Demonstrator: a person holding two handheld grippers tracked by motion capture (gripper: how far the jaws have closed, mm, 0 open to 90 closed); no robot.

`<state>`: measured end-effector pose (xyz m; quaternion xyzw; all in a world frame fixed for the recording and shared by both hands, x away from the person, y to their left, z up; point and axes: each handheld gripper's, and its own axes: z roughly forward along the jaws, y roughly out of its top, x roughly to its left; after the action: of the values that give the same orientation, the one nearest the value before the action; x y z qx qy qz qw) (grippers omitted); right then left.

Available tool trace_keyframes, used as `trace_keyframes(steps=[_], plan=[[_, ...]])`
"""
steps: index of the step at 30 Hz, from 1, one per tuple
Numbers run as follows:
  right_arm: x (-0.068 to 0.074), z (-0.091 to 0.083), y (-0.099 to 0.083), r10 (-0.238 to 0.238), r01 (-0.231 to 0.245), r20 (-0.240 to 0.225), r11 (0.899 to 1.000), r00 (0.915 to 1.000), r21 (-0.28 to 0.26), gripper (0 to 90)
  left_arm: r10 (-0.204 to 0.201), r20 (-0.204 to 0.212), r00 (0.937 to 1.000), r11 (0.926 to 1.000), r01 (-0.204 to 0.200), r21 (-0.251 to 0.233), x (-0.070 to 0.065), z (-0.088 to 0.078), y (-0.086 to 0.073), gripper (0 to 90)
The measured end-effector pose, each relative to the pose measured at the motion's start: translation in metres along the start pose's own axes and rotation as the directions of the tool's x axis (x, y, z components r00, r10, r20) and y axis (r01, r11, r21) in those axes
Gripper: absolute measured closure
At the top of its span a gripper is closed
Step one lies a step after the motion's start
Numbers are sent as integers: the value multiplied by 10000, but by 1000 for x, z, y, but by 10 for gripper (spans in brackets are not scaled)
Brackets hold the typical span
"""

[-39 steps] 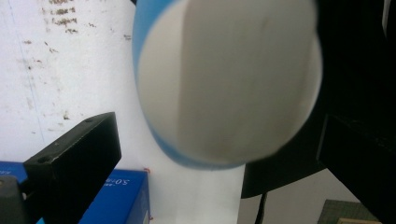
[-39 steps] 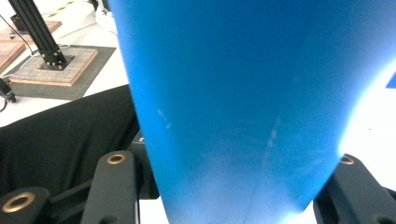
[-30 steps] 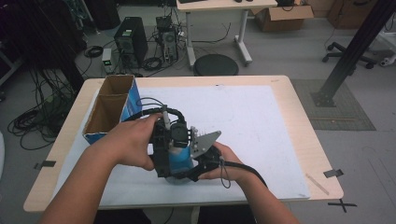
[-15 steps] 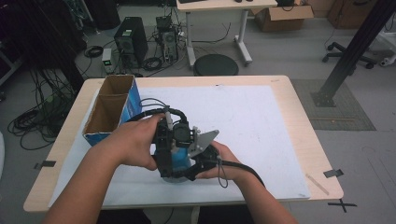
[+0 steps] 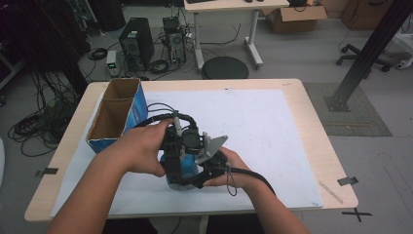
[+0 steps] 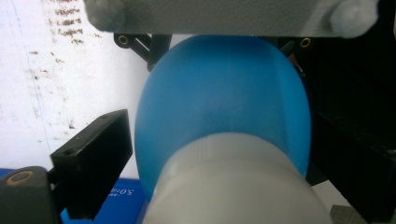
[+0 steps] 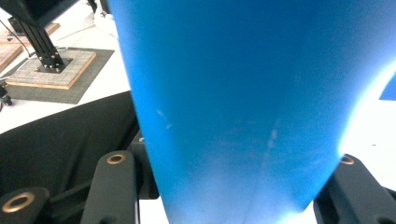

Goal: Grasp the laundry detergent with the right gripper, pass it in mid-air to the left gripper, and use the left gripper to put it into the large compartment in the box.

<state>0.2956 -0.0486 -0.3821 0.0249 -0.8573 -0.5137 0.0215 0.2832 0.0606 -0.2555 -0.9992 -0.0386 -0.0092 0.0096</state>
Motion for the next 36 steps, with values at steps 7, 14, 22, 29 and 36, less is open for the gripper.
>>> trace_keyframes(steps=[7, 14, 22, 29, 36], plan=[[0, -1, 1, 47, -47, 17, 10000, 10000, 3, 453, -67, 1, 10000, 10000, 67, -2, 1, -1, 0, 138], [-1, -3, 1, -35, 35, 71, 10000, 10000, -60, 453, -48, 14, 10000, 10000, 48, -3, 1, -1, 1, 194], [-2, -2, 1, 32, -32, 58, 10000, 10000, -37, 453, -75, -82, 9999, 10000, 74, -38, 1, -1, 1, 235], [-2, -1, 2, 7, -7, 45, 10000, 10000, -78, 453, -125, -192, 9997, 9999, 125, 22, 1, -1, -1, 264], [-1, -1, 2, 63, -63, 63, 10000, 10000, -53, 453, -71, -200, 9998, 10000, 71, -20, 1, 0, 0, 309]])
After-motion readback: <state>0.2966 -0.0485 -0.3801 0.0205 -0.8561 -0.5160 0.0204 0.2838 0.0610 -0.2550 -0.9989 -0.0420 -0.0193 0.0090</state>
